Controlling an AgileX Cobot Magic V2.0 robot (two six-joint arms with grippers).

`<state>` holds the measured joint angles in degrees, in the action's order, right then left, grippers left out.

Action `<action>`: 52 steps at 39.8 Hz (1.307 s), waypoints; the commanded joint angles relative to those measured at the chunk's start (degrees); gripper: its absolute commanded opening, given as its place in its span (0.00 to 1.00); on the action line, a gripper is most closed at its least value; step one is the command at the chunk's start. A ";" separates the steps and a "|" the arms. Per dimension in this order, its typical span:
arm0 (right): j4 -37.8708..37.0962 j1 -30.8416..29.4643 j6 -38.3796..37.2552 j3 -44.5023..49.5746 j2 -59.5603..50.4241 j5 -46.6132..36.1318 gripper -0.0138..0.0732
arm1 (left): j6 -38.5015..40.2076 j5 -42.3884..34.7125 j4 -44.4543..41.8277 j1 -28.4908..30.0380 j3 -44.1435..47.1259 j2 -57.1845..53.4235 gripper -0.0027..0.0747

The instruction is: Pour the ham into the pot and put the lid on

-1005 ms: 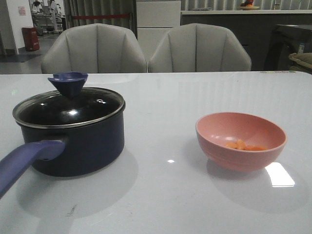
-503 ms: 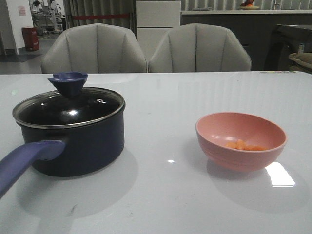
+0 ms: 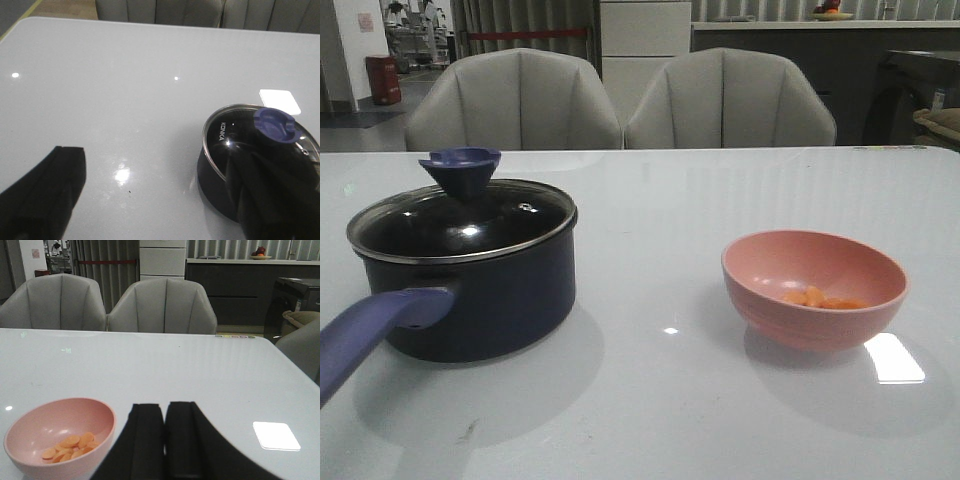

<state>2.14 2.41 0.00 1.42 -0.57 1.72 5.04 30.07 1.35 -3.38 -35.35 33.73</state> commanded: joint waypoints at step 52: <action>-0.53 -0.34 0.00 0.68 -1.08 -4.87 0.33 | 12.09 35.24 -1.35 -20.88 -61.00 68.77 0.82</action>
<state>2.14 2.41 0.00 1.42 -0.57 1.72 14.33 63.85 1.45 -24.05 -93.78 103.94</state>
